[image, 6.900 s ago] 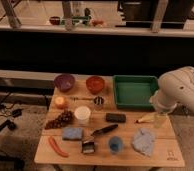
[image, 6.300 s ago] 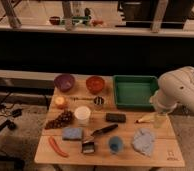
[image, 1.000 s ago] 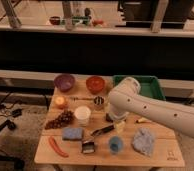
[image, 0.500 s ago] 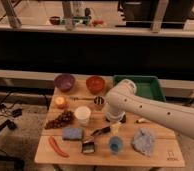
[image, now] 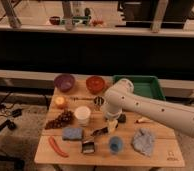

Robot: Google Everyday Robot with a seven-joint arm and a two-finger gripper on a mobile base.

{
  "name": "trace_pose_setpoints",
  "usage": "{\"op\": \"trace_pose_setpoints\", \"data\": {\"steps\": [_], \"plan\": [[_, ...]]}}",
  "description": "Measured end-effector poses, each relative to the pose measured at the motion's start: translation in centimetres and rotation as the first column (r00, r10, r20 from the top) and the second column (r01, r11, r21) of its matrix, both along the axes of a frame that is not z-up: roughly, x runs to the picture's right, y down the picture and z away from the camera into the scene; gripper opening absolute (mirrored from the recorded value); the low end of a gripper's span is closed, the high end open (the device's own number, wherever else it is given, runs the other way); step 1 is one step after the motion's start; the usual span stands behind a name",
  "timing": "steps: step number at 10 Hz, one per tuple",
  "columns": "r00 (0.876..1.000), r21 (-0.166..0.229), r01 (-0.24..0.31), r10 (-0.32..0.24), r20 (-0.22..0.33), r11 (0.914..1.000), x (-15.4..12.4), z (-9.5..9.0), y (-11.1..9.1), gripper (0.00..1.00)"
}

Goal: Wipe tray with brush

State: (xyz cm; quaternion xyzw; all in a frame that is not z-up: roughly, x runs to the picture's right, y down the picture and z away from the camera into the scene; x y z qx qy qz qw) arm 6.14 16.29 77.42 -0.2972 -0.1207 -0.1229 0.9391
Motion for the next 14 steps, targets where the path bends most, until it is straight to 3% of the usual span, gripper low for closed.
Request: {"op": "trace_pose_setpoints", "data": {"steps": [5,14], "plan": [[0.999,-0.043,-0.028,0.027,-0.027,0.9987,-0.1,2.2,1.1,0.80],[0.997,-0.097,-0.072,0.070,-0.028,0.9927,0.2,2.4,2.4,0.80]]}}
